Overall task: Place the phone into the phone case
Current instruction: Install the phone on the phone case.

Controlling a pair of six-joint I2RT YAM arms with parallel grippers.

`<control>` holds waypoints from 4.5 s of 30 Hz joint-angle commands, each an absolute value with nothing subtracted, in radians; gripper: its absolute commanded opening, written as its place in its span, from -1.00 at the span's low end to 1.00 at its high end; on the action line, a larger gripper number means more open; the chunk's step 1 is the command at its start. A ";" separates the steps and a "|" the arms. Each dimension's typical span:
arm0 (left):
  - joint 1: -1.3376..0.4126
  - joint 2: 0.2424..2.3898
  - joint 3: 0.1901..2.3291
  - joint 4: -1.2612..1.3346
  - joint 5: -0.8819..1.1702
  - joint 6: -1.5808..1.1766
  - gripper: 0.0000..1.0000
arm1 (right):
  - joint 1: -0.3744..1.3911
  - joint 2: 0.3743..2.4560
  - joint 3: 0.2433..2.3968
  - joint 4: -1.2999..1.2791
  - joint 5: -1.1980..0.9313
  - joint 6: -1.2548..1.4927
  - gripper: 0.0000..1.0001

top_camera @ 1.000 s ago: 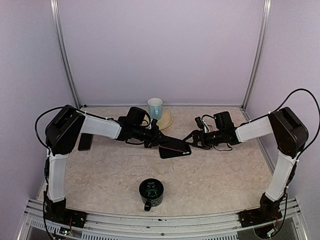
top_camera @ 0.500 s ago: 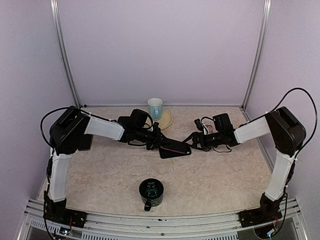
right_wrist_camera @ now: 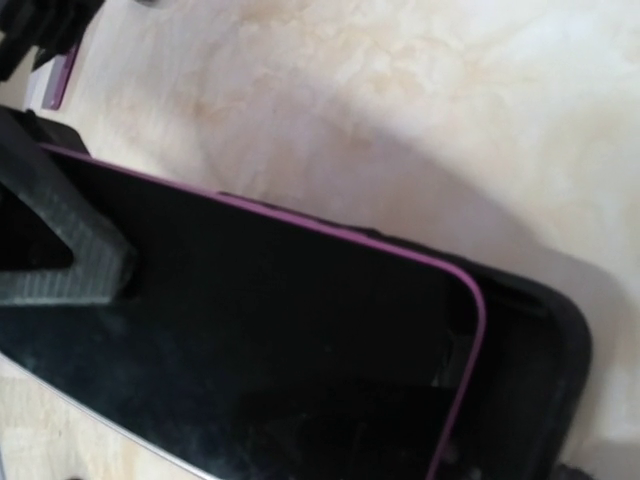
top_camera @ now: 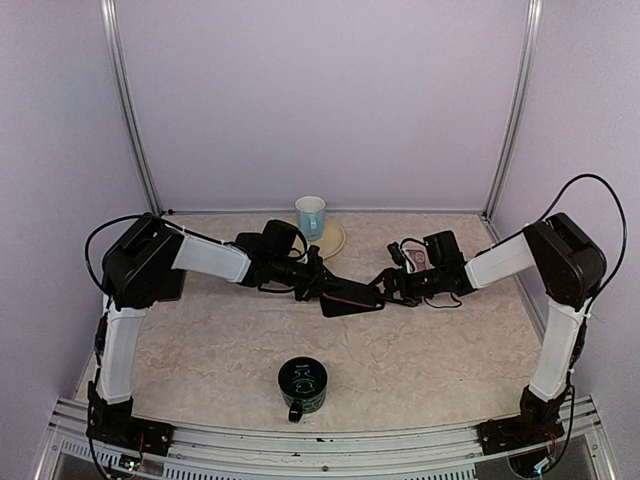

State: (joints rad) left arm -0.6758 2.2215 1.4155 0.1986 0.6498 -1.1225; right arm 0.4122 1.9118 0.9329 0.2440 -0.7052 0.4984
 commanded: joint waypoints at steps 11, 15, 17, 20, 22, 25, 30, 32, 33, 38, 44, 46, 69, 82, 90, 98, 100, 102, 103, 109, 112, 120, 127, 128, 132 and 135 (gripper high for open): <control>-0.687 2.266 1.455 0.285 0.678 -1.152 -1.00 | 0.436 1.944 0.916 0.314 -0.749 0.532 0.99; -0.689 2.272 1.454 0.293 0.679 -1.159 -1.00 | 0.453 1.953 0.920 0.322 -0.753 0.540 0.99; -0.691 2.276 1.452 0.294 0.677 -1.161 -1.00 | 0.460 1.956 0.921 0.326 -0.757 0.545 0.99; -0.693 2.280 1.450 0.299 0.675 -1.167 -1.00 | 0.470 1.956 0.922 0.330 -0.760 0.550 0.99; -0.693 2.285 1.448 0.301 0.672 -1.171 -1.00 | 0.474 1.955 0.925 0.330 -0.761 0.552 0.99; -0.693 2.290 1.440 0.315 0.669 -1.181 -1.00 | 0.475 1.953 0.925 0.330 -0.762 0.552 0.99; -0.693 2.307 1.427 0.365 0.683 -1.205 -1.00 | 0.481 1.961 0.926 0.331 -0.770 0.555 0.99; -0.693 2.315 1.428 0.373 0.686 -1.206 -1.00 | 0.485 1.963 0.928 0.334 -0.776 0.557 0.99; -0.694 2.319 1.427 0.379 0.689 -1.206 -1.00 | 0.487 1.964 0.927 0.336 -0.778 0.558 0.99; -0.696 2.341 1.440 0.383 0.708 -1.203 -1.00 | 0.492 1.969 0.935 0.336 -0.785 0.557 0.99; -0.695 2.364 1.458 0.328 0.722 -1.171 -1.00 | 0.497 1.974 0.947 0.332 -0.798 0.545 0.99; -0.695 2.370 1.460 0.326 0.730 -1.171 -1.00 | 0.500 1.977 0.952 0.332 -0.803 0.542 0.99; -0.659 2.355 1.295 0.657 0.752 -1.279 -1.00 | 0.483 1.953 0.976 0.284 -0.823 0.532 0.99; -0.652 2.327 1.268 0.769 0.782 -1.274 -1.00 | 0.422 1.936 0.978 0.218 -0.826 0.519 0.99; -0.650 2.297 1.268 0.778 0.801 -1.240 -1.00 | 0.404 1.953 0.992 0.195 -0.834 0.529 0.99; -0.653 2.265 1.254 0.829 0.827 -1.217 -1.00 | 0.397 1.960 1.019 0.152 -0.838 0.525 0.99; -0.656 2.263 1.252 0.848 0.833 -1.222 -1.00 | 0.396 1.960 1.023 0.144 -0.839 0.523 0.99; -0.657 2.261 1.250 0.866 0.837 -1.229 -1.00 | 0.394 1.958 1.025 0.136 -0.837 0.520 0.99; -0.657 2.262 1.248 0.877 0.838 -1.235 -1.00 | 0.393 1.958 1.025 0.134 -0.836 0.520 0.99; -0.666 2.262 1.253 0.897 0.851 -1.241 -1.00 | 0.393 1.959 1.018 0.165 -0.876 0.544 0.99; -0.674 2.268 1.262 0.897 0.859 -1.240 -1.00 | 0.393 1.957 1.009 0.208 -0.922 0.574 0.99; -0.691 2.292 1.286 0.900 0.879 -1.243 -1.00 | 0.394 1.986 0.998 0.317 -1.026 0.653 0.83; -0.692 2.285 1.303 0.862 0.874 -1.208 -1.00 | 0.397 2.002 0.995 0.324 -1.061 0.666 0.65; -0.692 2.284 1.305 0.852 0.873 -1.202 -1.00 | 0.398 2.002 0.997 0.322 -1.065 0.665 0.63; -0.695 2.287 1.321 0.838 0.874 -1.191 -1.00 | 0.403 2.006 0.999 0.318 -1.076 0.667 0.55; -0.698 2.292 1.327 0.834 0.873 -1.189 -1.00 | 0.406 2.013 1.000 0.333 -1.086 0.681 0.42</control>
State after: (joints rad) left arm -0.6876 2.3161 1.2865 0.8062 0.8593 -1.2186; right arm 0.4019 1.9934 1.0023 0.3000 -1.0397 0.6666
